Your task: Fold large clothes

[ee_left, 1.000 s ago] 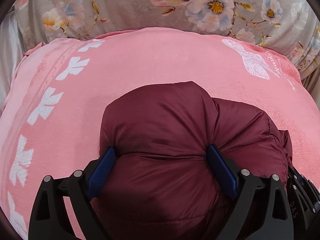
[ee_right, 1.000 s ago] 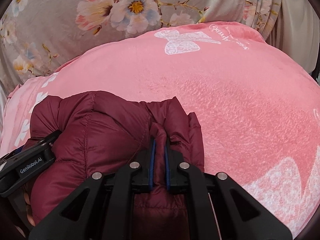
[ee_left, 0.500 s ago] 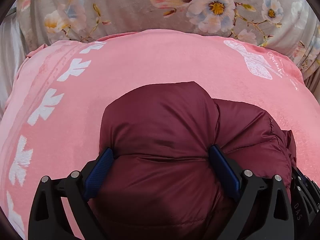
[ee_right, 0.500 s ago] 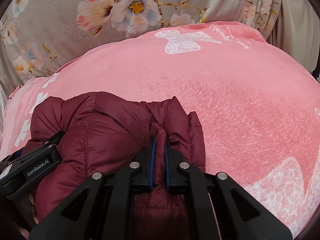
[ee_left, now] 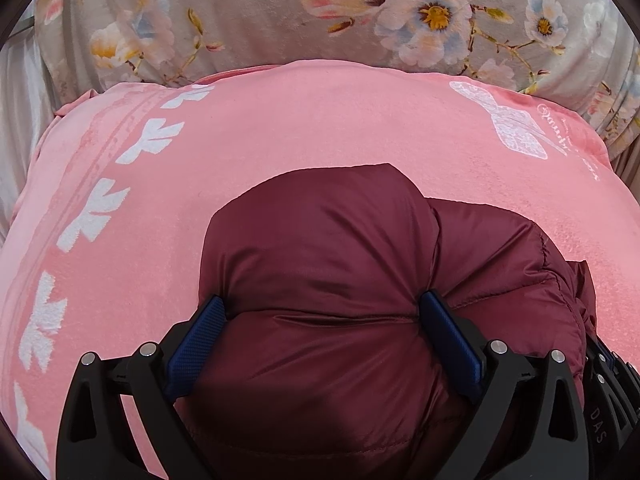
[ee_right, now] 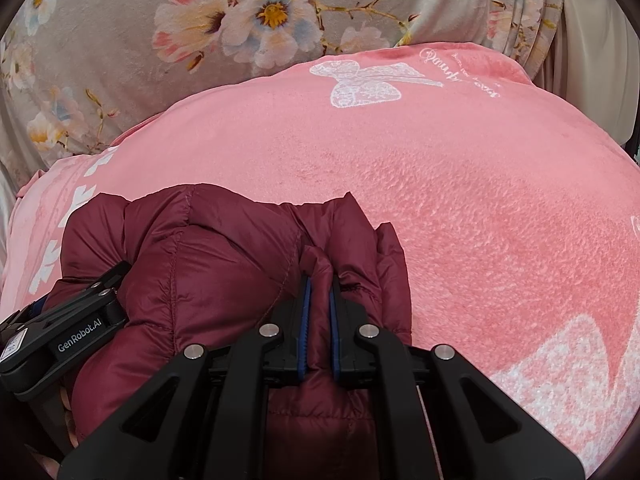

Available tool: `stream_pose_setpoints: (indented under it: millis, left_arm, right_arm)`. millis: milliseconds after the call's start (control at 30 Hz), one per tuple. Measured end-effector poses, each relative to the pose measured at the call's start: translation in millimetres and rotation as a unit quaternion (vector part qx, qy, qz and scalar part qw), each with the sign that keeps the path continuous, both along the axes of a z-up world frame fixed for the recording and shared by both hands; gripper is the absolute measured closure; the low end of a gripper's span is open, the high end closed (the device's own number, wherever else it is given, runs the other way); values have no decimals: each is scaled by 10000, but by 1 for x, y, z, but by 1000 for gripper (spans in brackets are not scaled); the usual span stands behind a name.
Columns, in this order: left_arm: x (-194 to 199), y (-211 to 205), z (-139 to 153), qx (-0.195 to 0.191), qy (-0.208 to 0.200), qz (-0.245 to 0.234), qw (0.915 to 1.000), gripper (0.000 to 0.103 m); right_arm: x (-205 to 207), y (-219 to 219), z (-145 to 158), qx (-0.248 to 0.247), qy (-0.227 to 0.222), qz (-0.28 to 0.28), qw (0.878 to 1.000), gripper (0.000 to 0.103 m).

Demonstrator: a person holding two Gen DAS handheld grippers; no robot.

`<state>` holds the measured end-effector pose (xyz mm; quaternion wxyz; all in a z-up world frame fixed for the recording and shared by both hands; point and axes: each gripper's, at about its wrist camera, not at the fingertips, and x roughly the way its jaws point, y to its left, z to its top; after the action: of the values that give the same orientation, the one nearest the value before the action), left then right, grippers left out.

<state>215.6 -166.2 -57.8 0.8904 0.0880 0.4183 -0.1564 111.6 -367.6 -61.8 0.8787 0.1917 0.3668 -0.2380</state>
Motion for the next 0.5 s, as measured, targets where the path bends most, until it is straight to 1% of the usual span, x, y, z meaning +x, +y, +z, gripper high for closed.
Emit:
stream_pose_setpoints:
  millis: [500]
  left_arm:
    - [3,0,-1,34,-22,22,10000,5]
  right_arm:
    - [0,-1,-1,-8,1,9,10000,96]
